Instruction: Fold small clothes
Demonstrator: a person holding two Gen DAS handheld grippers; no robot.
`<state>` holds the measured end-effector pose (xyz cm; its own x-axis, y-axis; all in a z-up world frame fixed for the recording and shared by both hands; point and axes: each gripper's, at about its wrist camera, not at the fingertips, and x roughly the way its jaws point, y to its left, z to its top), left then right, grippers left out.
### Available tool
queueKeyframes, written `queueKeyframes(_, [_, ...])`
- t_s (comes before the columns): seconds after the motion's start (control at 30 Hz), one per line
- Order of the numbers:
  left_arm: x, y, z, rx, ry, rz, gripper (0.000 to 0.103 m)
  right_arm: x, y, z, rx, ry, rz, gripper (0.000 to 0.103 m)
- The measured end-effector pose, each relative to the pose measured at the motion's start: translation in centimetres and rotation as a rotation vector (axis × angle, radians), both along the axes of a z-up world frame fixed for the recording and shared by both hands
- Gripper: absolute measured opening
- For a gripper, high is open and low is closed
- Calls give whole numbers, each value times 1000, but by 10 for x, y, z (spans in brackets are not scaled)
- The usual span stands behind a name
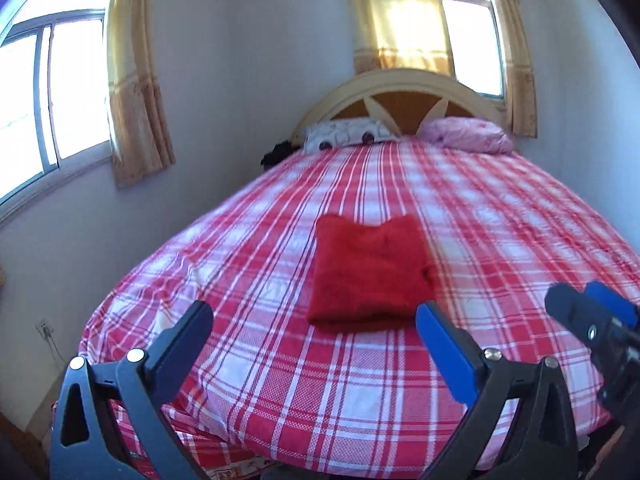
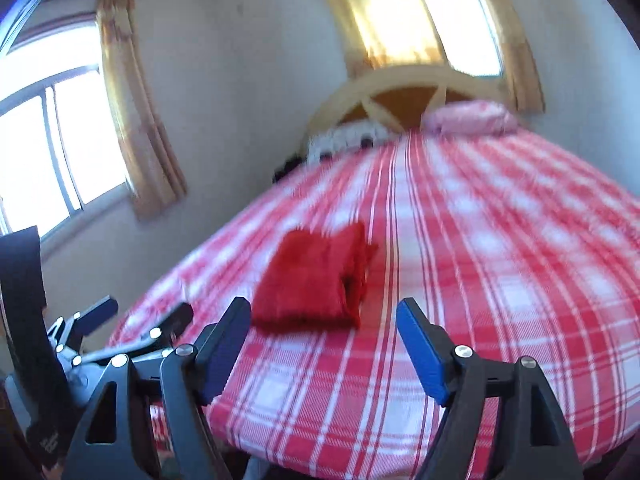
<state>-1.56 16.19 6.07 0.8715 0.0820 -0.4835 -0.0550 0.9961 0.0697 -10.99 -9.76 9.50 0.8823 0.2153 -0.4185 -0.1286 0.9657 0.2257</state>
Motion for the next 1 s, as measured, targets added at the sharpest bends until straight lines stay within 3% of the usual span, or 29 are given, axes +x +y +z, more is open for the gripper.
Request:
queueKeyframes(0.17, [-10, 3, 13, -23, -24, 9, 103, -10, 7, 7, -44, -73, -38, 77])
queueKeyframes(0.43, [-7, 5, 8, -33, -19, 22, 103, -1, -5, -5, 1, -21, -67, 77])
queueKeyframes(1.0, [-10, -4, 10, 33, -33, 4, 103, -13, -5, 0, -13, -66, -90, 77])
